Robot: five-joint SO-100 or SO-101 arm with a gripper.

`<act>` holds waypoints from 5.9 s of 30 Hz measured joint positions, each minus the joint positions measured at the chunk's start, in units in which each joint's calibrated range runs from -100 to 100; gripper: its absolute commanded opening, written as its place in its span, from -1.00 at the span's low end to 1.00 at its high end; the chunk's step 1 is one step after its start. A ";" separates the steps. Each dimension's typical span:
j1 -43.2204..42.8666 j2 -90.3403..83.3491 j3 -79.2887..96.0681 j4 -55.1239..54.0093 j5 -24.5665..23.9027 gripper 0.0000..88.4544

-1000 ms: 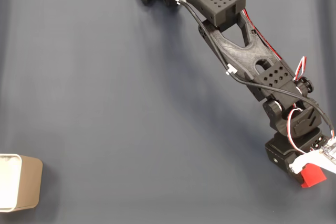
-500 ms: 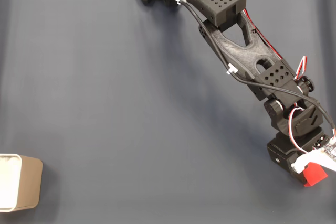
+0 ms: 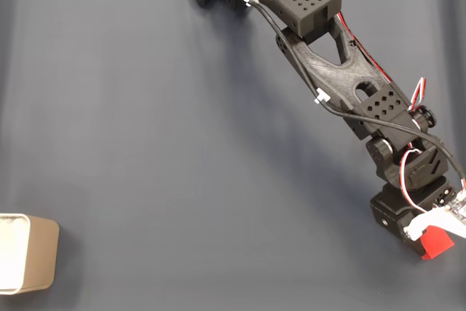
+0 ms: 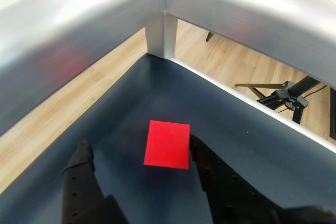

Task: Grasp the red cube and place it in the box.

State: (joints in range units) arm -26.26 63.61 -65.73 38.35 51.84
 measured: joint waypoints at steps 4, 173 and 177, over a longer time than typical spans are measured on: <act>0.00 0.00 0.00 0.00 -0.10 -0.09; 56.60 -27.53 15.55 10.66 -0.83 -1.00; 57.57 -25.45 13.02 10.26 -0.83 -1.00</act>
State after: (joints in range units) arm 31.31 38.17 -52.71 48.61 51.01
